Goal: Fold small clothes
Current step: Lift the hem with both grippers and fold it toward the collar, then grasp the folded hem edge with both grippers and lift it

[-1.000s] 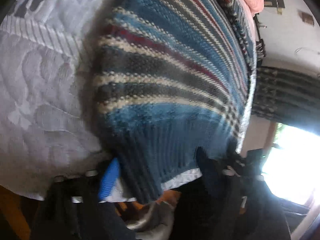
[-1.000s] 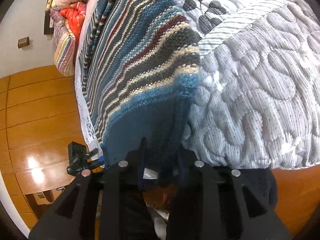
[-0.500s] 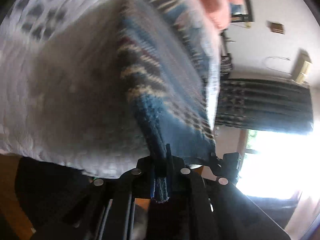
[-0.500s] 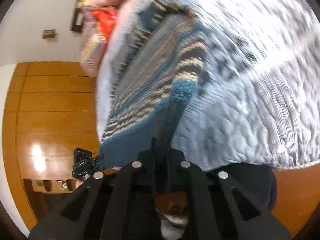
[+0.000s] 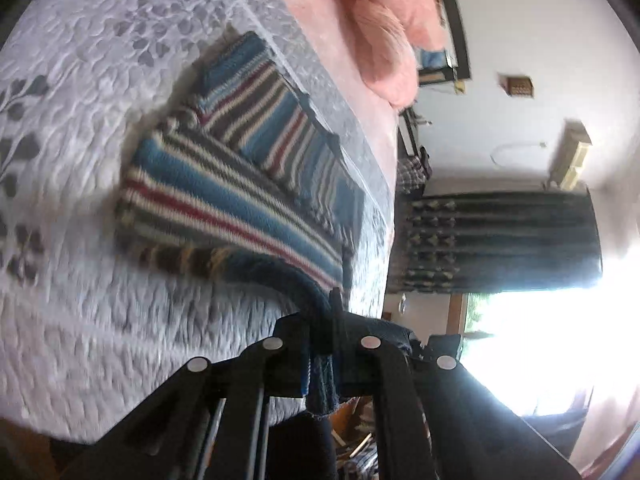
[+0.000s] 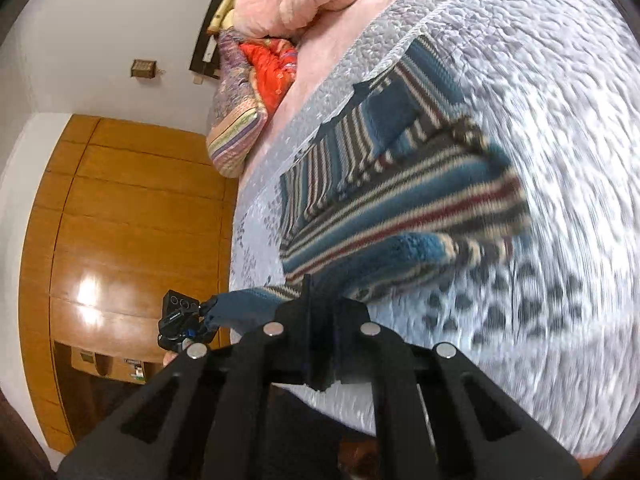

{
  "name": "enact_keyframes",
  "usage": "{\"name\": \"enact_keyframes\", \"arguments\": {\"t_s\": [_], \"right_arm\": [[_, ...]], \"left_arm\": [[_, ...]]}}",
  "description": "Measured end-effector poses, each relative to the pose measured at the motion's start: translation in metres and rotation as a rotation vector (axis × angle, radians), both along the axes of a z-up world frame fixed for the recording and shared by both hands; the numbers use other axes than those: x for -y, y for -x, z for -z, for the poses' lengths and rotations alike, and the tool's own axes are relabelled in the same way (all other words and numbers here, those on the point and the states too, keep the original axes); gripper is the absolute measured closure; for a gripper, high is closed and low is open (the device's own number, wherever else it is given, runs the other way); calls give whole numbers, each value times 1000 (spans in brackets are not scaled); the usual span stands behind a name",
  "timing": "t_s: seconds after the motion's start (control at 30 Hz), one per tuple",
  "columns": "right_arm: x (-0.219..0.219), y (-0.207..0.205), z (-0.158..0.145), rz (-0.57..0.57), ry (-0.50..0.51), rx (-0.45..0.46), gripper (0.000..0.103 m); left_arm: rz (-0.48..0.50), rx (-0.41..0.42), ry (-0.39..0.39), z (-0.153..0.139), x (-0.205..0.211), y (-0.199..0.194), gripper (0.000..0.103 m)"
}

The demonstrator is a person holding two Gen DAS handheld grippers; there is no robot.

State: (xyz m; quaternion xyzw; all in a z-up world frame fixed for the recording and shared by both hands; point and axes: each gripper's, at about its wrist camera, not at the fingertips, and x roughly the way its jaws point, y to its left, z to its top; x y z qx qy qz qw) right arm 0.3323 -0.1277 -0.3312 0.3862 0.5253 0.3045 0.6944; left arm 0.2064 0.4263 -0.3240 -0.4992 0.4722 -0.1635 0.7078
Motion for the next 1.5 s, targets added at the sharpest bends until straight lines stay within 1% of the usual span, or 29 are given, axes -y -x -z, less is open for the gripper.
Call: {"name": "enact_keyframes", "arguments": {"t_s": [0.07, 0.2, 0.33, 0.43, 0.47, 0.5, 0.53, 0.57, 0.6, 0.63, 0.67, 0.7, 0.73, 0.77, 0.83, 0.87, 0.9, 0.97, 1.0, 1.07, 1.13, 1.2, 1.27, 1.33, 1.37, 1.4, 1.43, 1.47, 1.5], "right_arm": [[-2, -26, 9, 8, 18, -17, 97], [-11, -68, 32, 14, 51, -52, 97], [-23, -108, 64, 11, 101, -95, 97], [-27, -135, 85, 18, 131, -120, 97], [-27, -142, 91, 20, 129, -126, 95], [-28, -148, 97, 22, 119, -137, 91], [-27, -156, 103, 27, 114, -154, 89], [-25, -161, 106, 30, 112, -167, 81], [-22, -164, 104, 35, 100, -170, 77], [-20, -165, 100, 34, 90, -162, 76], [-18, -164, 93, 27, 76, -139, 71], [-17, -162, 85, 15, 83, -109, 69], [-17, -160, 75, -1, 114, -60, 68], [-17, -158, 69, -18, 146, -24, 67], [-26, -155, 61, -76, 263, 58, 64], [-31, -154, 60, -94, 316, 85, 61], [-37, -154, 60, -115, 380, 123, 59], [-48, -156, 65, -153, 466, 167, 58], [-51, -158, 66, -165, 488, 181, 56], [-57, -163, 74, -198, 524, 196, 53], [-62, -169, 81, -224, 549, 190, 52], [-67, -178, 88, -257, 561, 178, 48], [-71, -181, 91, -292, 575, 168, 48], [-73, -179, 93, -309, 587, 173, 49], [-73, -179, 94, -315, 592, 171, 59], [-74, -177, 93, -316, 610, 181, 72], [-74, -173, 91, -317, 636, 211, 81], [-73, -170, 89, -315, 643, 227, 93], [-72, -166, 86, -303, 641, 243, 94]], "left_arm": [[-14, -17, -4, 10, -4, -21, 95], [-40, -83, 1, 45, -15, -68, 95], [-47, -145, -19, 77, -19, -102, 96], [-44, -171, -43, 93, -20, -123, 95], [-42, -171, -49, 97, -21, -129, 95], [-40, -169, -46, 101, -21, -135, 93], [-40, -167, -41, 103, -22, -138, 89], [-43, -164, -39, 104, -22, -138, 83], [-51, -147, -28, 101, -24, -136, 64], [-61, -122, -21, 96, -26, -132, 45], [-66, -99, -25, 90, -27, -129, 42], [-60, -56, -43, 78, -27, -122, 41], [-43, -30, -59, 71, -27, -118, 41], [-28, -2, -82, 64, -26, -113, 41], [38, 52, -195, 50, -18, -112, 39], [67, 61, -257, 47, -12, -115, 39], [97, 69, -345, 44, -5, -121, 39], [155, 87, -490, 43, 5, -133, 39], [176, 90, -531, 44, 9, -139, 39], [224, 90, -569, 50, 14, -148, 38], [263, 81, -615, 58, 18, -162, 36], [292, 54, -640, 67, 22, -174, 34], [334, 29, -665, 79, 30, -183, 35], [358, 29, -697, 83, 34, -184, 39], [366, 40, -716, 81, 37, -179, 45], [383, 51, -729, 80, 41, -176, 73], [389, 50, -734, 81, 43, -175, 85], [382, 59, -744, 80, 44, -171, 91], [373, 73, -745, 78, 44, -168, 93]]}}
